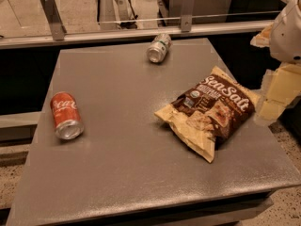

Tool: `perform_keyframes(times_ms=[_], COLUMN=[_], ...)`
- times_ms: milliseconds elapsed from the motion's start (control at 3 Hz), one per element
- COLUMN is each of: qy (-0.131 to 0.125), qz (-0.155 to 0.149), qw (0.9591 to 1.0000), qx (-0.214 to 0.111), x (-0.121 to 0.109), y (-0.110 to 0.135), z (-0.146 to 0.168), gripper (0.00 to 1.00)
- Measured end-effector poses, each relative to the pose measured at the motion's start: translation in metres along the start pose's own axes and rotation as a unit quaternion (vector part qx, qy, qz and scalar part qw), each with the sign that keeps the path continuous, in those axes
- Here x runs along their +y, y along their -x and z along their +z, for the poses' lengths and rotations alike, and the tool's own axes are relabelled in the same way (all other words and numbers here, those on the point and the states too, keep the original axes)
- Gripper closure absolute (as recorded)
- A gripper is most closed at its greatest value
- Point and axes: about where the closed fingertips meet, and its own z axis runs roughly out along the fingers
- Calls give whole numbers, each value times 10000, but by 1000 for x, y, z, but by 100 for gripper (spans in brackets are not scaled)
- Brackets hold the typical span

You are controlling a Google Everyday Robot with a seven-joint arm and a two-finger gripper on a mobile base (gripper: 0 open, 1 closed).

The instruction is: Place coke can upright

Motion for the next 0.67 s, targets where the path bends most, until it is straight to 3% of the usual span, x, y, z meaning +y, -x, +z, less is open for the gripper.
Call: perform_keyframes(times_ms=[333,667], qy=[-1,64], qz=[0,-73], qw=[10000,9990], qx=[0,-428], x=[0,-6], y=[0,40], z=[0,6], gripper=[0,0])
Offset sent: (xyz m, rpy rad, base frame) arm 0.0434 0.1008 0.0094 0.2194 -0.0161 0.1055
